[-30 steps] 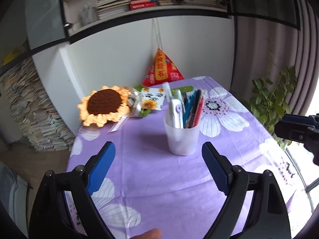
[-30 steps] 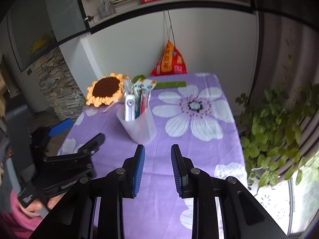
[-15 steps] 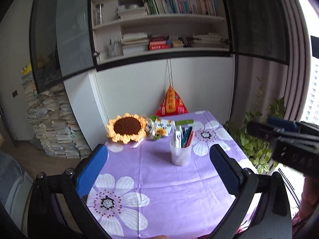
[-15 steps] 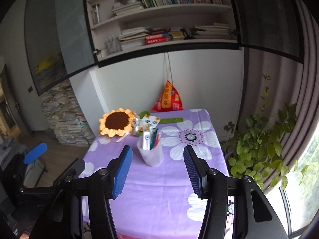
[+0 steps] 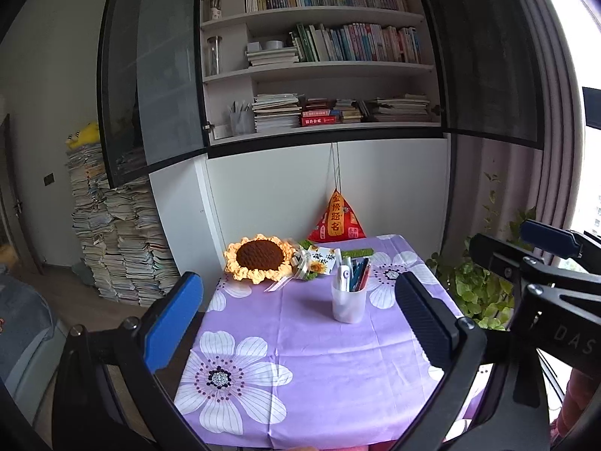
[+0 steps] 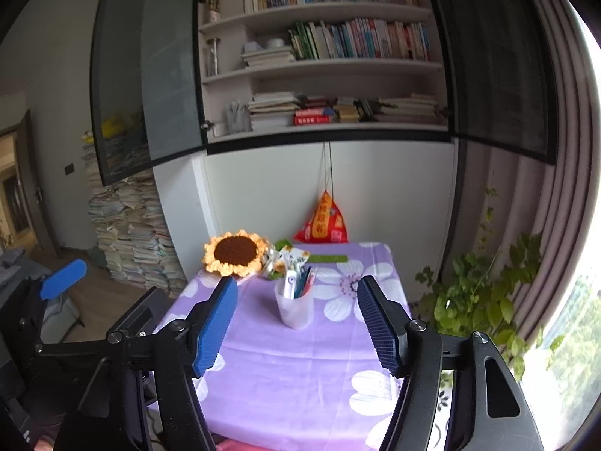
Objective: Organize stationery
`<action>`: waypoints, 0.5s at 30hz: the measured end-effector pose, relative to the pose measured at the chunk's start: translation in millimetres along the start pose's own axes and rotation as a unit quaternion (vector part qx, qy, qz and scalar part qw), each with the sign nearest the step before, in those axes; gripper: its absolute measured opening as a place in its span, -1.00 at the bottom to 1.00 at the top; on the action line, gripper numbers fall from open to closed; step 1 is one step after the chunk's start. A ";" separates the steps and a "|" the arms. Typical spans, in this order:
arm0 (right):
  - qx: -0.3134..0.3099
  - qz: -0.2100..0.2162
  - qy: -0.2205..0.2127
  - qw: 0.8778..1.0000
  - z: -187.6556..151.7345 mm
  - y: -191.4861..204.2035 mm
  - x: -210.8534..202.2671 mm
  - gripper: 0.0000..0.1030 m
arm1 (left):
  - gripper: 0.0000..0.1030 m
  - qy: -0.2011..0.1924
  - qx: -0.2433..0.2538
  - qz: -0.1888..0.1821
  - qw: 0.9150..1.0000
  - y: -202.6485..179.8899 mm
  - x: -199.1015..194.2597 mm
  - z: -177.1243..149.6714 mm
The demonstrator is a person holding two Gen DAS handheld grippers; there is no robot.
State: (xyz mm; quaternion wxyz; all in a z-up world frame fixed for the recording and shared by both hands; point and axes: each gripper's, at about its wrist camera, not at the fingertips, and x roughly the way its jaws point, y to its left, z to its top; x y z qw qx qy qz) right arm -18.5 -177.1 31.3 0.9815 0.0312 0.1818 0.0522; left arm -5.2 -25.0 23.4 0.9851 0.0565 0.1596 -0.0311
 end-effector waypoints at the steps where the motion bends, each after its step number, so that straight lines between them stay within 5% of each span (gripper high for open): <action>1: 0.000 -0.003 -0.003 1.000 -0.6 1.2 -2.0 0.31 | 0.98 0.000 -0.002 -0.001 1.000 0.4 -0.4 -0.5; 15: -0.002 -0.003 -0.014 1.000 -4.4 5.3 -13.7 0.35 | 0.98 0.004 -0.013 0.006 1.000 7.7 -1.2 -3.0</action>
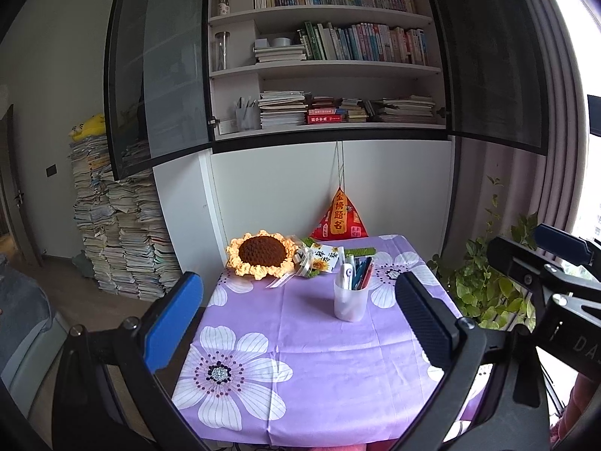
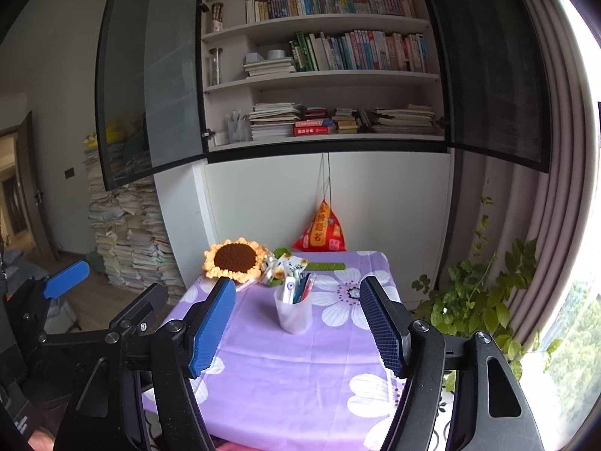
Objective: Organize stationery
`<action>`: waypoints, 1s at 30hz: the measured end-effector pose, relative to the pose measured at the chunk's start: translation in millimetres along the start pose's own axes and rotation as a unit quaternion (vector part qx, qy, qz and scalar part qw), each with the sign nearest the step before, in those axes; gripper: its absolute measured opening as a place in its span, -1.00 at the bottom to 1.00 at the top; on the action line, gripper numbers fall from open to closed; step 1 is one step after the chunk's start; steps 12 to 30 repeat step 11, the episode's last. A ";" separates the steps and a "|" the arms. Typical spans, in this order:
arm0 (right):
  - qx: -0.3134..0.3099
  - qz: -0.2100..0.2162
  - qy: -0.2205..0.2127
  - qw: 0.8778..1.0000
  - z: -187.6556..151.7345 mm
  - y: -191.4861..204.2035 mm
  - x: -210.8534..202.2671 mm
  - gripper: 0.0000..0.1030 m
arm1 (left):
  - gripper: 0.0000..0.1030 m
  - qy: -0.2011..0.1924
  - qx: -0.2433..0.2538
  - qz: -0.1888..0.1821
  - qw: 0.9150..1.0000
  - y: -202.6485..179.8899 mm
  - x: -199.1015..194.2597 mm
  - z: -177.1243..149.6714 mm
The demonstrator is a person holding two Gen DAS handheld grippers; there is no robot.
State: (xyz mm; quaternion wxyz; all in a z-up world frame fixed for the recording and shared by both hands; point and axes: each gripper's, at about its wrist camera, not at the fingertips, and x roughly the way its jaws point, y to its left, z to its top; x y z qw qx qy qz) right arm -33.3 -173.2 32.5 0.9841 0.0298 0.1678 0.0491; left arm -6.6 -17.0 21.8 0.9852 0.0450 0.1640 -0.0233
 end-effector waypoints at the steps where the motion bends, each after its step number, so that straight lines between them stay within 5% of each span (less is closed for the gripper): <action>1: 0.001 0.000 0.001 1.000 0.0 -0.8 0.0 0.35 | 0.98 0.000 0.000 0.000 1.000 -0.3 -0.6 0.3; 30: 0.001 -0.012 -0.018 1.000 1.3 -4.2 -9.7 0.35 | 0.98 -0.028 -0.006 -0.007 1.000 5.0 -15.3 7.4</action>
